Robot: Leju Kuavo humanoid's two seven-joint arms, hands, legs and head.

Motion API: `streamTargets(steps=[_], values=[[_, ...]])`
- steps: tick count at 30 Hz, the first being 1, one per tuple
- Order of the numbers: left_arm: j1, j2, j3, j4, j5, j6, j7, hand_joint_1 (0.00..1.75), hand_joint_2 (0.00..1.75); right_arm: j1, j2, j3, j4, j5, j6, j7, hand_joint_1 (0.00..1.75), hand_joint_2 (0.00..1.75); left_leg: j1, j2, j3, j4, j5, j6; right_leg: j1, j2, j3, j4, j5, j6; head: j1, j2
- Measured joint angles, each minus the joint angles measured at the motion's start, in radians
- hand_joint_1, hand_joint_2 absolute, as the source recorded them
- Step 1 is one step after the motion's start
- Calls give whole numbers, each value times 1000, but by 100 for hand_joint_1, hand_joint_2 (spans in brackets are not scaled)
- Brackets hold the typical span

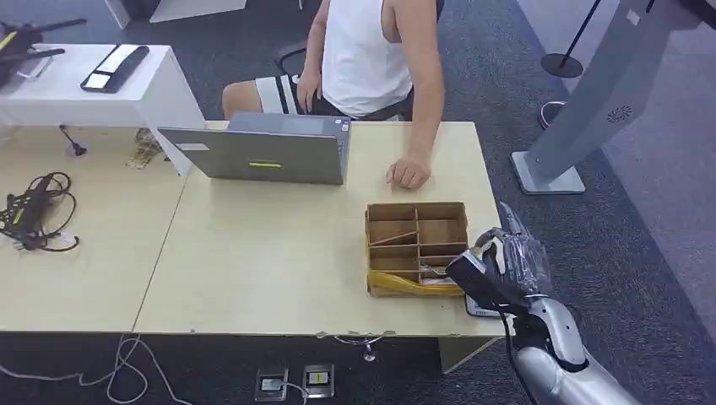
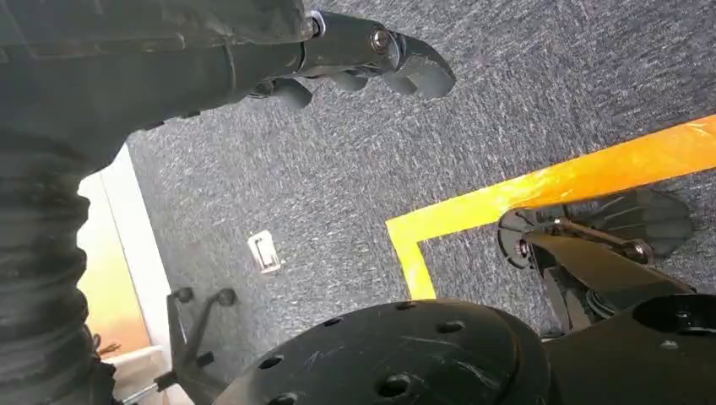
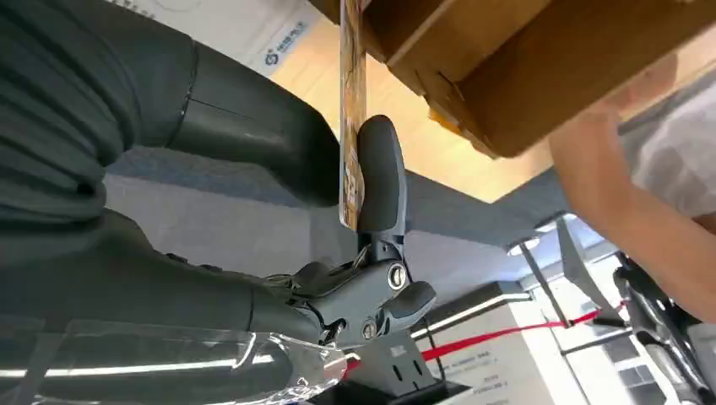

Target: Pass the card to the sensor for recognition and then transmit it.

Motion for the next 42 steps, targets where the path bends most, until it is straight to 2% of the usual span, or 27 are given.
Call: streamTargets(steps=[13, 25, 31, 37, 42], values=[[1, 1, 0, 0, -1, 0, 0, 0, 175, 35, 16, -45, 37, -44, -34, -5, 175, 175, 0, 0, 1, 0, 0, 0, 0, 0, 0, 0, 0, 0, 0, 0], [2, 2, 0, 0, -2, 0, -6, 0, 175, 67, 21, -152, 17, -92, -209, -69, 175, 175, 0, 1, 1, 0, 0, 0, 0, 1, 0, 0, 0, 0, 0, 0], [2, 1, 0, 0, 2, 0, -6, 0, 175, 59, 21, -203, -18, -101, -192, -95, 175, 175, 0, 1, 1, 0, 0, 0, 0, 1, 0, 0, 0, 0, 0, 0], [2, 1, 0, 0, 6, 0, -6, 0, 175, 46, 21, -213, -14, -13, -90, -54, 175, 175, 0, 2, 1, 0, 0, 0, 0, 1, 0, 0, 1, -1, 0, 0], [2, 0, 0, 0, 13, 0, -6, 0, 175, 48, 27, -200, 16, 15, -41, -57, 175, 175, 0, 2, 1, 0, 0, 0, 0, 1, 0, 0, 1, -1, 0, 0]])
